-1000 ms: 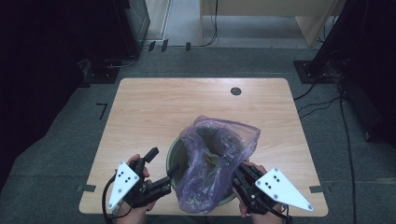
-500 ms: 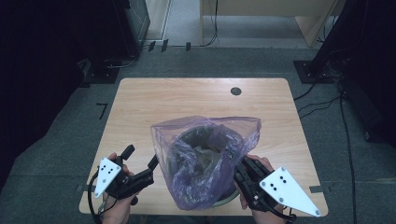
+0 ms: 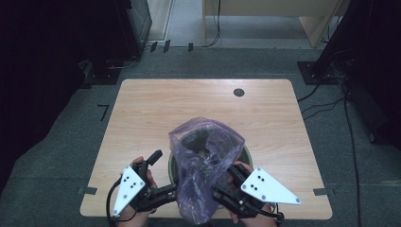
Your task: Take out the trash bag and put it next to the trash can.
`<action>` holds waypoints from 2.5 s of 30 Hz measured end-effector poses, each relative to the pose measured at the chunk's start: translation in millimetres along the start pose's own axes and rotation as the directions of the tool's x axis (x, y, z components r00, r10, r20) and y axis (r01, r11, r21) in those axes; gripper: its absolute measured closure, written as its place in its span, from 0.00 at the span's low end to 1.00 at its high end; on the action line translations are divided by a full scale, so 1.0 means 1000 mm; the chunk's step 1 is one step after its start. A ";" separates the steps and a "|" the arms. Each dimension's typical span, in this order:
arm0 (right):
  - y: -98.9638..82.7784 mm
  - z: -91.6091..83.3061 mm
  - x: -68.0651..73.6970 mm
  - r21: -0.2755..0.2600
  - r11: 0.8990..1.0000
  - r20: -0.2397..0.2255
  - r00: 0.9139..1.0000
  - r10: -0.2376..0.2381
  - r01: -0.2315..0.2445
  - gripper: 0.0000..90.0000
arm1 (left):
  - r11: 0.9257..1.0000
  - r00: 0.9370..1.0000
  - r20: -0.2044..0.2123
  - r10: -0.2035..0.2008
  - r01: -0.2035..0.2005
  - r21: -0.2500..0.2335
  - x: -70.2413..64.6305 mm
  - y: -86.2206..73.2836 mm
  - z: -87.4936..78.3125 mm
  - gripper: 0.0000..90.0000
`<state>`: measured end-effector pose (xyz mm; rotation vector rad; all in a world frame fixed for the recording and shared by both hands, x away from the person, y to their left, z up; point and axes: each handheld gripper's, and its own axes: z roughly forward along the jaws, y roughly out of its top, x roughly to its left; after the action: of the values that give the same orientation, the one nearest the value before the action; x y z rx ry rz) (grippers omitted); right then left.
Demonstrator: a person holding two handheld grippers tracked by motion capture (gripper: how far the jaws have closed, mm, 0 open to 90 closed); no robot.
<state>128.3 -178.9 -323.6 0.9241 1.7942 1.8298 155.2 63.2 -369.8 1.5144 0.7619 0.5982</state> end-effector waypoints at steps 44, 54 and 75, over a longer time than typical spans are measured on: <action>0.023 -0.004 0.001 -0.122 0.985 0.259 0.962 -0.090 0.125 1.00 | 0.994 0.976 -0.192 -0.103 0.095 -0.050 0.054 -0.017 -0.018 0.16; 0.033 -0.008 0.002 -0.189 0.968 0.286 0.953 -0.105 0.163 1.00 | 0.980 0.928 -0.356 -0.112 0.162 0.112 0.104 -0.061 -0.011 0.16; 0.053 -0.017 0.001 -0.286 0.933 0.325 0.938 -0.120 0.218 1.00 | 0.826 0.882 -0.471 0.013 0.256 0.502 0.137 -0.137 0.026 0.00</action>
<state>123.6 -194.3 -270.6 0.8391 1.3025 1.6943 247.6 151.5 -517.4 1.8523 1.4954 0.6789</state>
